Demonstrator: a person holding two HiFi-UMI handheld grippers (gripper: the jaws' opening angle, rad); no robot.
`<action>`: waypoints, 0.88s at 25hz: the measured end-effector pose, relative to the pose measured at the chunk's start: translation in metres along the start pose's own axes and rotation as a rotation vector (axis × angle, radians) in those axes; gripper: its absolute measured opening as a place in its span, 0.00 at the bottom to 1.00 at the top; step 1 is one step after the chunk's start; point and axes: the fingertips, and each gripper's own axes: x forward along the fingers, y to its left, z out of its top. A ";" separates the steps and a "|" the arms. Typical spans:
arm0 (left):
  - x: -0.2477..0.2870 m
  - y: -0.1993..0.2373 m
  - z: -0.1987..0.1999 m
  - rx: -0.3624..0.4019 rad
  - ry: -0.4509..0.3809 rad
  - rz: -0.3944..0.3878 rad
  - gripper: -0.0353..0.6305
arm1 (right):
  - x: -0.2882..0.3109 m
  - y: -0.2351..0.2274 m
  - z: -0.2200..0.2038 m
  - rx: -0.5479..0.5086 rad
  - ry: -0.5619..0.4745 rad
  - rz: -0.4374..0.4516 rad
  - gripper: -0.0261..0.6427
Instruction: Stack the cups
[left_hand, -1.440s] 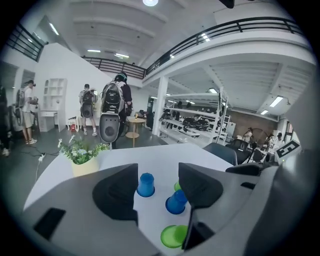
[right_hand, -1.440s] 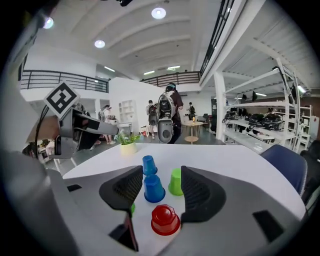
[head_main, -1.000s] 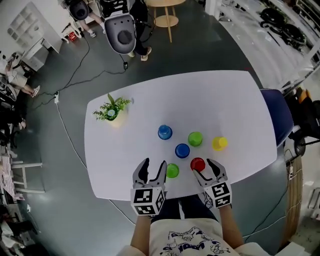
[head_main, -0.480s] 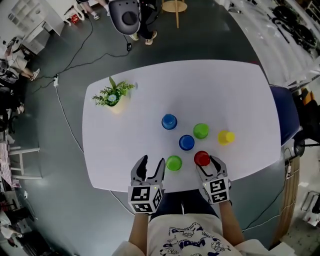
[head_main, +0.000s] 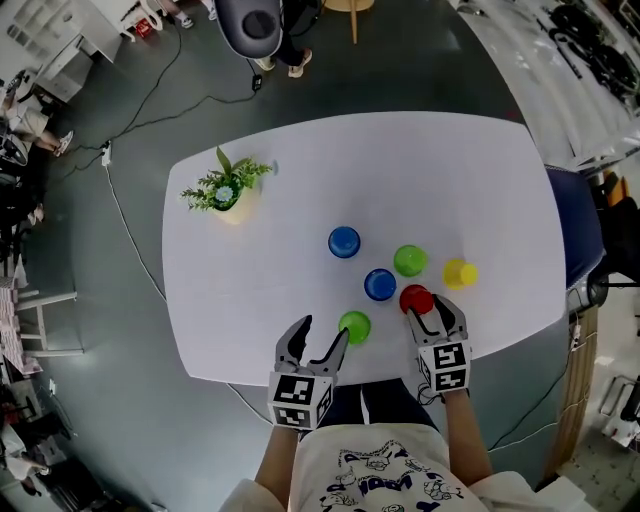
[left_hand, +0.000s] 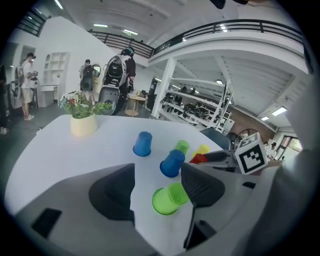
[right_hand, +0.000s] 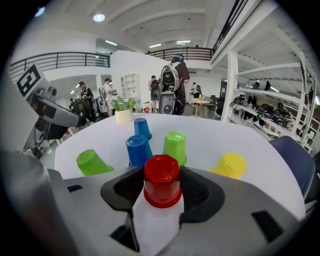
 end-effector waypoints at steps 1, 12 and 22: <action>0.002 -0.004 -0.003 0.010 0.011 -0.020 0.48 | 0.003 -0.002 0.001 0.004 0.002 -0.001 0.39; 0.010 -0.018 -0.032 0.093 0.102 -0.172 0.52 | 0.030 -0.009 0.018 0.019 -0.006 -0.011 0.39; 0.023 -0.028 -0.066 0.232 0.212 -0.232 0.52 | 0.043 -0.008 0.026 0.004 -0.011 -0.021 0.39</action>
